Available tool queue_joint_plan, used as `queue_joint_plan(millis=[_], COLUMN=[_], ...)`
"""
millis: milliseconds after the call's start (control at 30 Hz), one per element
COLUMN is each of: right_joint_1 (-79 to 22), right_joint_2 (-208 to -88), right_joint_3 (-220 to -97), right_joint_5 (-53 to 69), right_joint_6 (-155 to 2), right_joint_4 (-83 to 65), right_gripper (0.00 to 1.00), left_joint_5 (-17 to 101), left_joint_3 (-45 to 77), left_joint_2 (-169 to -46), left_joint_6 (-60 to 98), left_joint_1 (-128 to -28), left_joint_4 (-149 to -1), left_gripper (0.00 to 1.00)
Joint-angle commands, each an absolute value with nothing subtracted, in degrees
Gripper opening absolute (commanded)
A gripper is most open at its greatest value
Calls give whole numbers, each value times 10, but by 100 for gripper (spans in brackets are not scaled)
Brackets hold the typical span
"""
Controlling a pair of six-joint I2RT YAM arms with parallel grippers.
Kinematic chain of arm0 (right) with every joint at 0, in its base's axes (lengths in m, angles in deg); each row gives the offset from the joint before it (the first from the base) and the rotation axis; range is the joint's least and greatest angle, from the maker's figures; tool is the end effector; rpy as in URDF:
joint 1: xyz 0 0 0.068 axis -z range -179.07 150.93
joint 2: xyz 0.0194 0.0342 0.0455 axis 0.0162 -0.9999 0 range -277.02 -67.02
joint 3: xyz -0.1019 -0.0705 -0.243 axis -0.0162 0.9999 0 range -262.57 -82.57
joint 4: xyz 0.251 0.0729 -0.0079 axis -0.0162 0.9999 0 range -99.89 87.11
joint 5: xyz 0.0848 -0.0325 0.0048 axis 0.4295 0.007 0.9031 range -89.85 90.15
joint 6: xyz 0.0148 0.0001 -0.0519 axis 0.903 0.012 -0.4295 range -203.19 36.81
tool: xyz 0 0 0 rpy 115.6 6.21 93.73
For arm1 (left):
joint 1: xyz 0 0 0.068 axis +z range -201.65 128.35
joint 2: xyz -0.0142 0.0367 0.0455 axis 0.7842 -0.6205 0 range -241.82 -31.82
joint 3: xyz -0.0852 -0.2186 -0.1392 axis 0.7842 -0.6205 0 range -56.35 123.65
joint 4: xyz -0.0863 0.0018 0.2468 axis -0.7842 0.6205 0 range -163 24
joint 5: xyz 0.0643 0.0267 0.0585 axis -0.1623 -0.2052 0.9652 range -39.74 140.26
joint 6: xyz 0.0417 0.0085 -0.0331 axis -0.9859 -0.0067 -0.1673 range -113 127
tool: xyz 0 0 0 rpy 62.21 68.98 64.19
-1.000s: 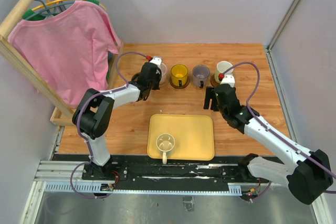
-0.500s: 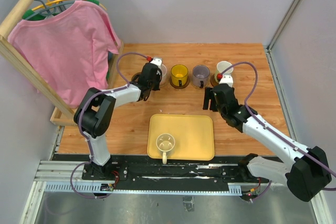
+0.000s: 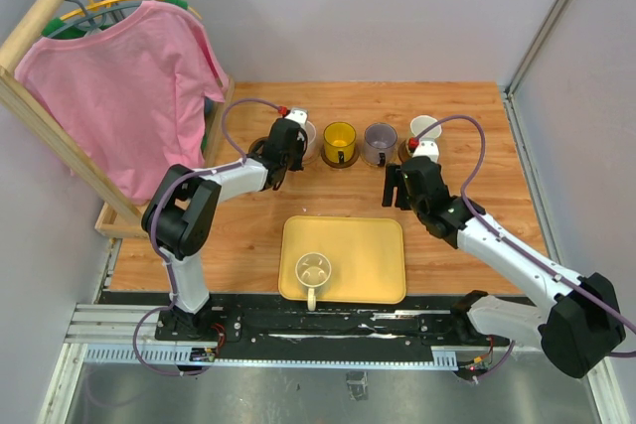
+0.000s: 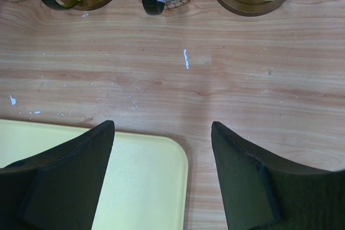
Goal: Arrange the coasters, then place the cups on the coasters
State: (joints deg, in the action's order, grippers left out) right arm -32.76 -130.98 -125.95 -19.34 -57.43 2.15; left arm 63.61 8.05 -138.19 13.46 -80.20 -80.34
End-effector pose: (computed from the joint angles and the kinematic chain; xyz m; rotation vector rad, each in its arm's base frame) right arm 0.2107 0.1261 0.2627 0.0519 2.1137 0.2572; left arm 0.3607 -0.1869 0.1858 0.2831 2.1397 -0.0997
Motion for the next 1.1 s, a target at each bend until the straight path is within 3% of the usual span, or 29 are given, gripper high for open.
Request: queue_joint_plan(millis=[0,100,133,233,367,1067], right_joint_1=[-318,-318,-318,-318,-319,-318], right_joint_2=[-1312,-1313,-1313,-1313,-1314,-1307], right_joint_3=[-1276,-1277,-1277,-1276,-1275,-1271], right_joint_5=[-191,-190,-190,-187,-185,-177], right_joint_6=[-568,-569,-569,-569,-568,-562], right_joint_4=[18,17,17,16,16,19], right_gripper=[74,74,74,74,74,74], left_joint_5=[652,653,653,653,650,617], left_joint_3=[108,108,107,106,106,60], left_joint_2=[-1378,-1377,-1377,-1375,-1374,-1338], left_joint_6=[137,139,139,140,143,170], left_joint_1=[-799,-798,-798,-798,-798,-799], left_joint_4=[-848,-844,-843,-843,-843,-848], left_gripper=[1,11,23,41,52,54])
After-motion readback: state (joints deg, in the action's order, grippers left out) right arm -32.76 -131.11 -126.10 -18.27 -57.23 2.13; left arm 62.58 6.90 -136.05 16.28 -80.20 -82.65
